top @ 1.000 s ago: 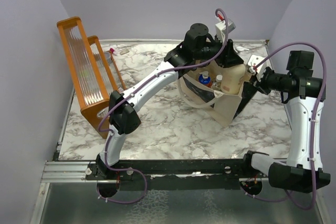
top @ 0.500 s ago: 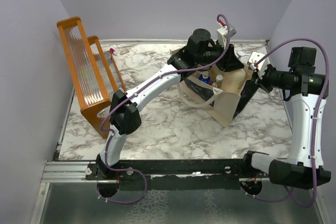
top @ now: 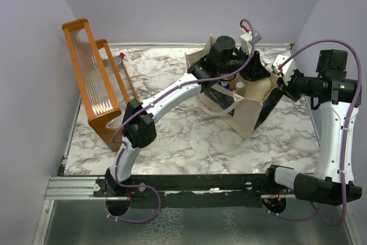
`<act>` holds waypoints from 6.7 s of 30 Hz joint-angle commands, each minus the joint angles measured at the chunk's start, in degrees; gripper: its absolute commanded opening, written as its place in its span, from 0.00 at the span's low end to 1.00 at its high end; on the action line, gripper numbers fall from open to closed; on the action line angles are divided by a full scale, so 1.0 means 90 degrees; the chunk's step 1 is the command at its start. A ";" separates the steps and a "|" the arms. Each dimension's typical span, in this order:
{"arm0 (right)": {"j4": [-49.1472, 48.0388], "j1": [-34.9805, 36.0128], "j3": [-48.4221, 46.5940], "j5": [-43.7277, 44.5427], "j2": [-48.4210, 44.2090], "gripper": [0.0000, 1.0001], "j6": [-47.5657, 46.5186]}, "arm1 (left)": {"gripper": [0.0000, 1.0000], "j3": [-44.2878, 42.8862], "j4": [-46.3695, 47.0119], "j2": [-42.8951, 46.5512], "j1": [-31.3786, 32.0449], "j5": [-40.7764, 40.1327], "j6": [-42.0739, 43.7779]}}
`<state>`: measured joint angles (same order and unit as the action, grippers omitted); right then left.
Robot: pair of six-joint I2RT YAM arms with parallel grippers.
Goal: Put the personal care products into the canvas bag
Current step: Place the care product in the canvas bag.
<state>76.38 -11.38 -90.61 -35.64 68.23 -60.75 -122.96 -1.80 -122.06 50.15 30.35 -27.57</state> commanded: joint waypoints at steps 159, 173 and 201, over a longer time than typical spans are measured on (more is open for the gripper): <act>-0.4097 -0.0044 0.3141 0.0789 -0.2072 1.00 0.4807 | 0.00 0.0347 0.3089 0.0427 0.0464 0.0105 -0.3521; -0.4946 -0.0045 0.3602 0.0830 -0.2239 1.00 0.5110 | 0.00 0.0298 0.3116 0.0407 0.0473 0.0124 -0.3807; -0.4212 -0.0045 0.2862 0.2487 -0.1847 0.97 0.4137 | 0.00 0.0664 0.2884 0.0624 0.0376 0.0319 -0.3803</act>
<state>37.78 -10.17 -61.14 -25.04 49.56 -17.15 -115.98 17.58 -125.69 52.97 27.57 -57.95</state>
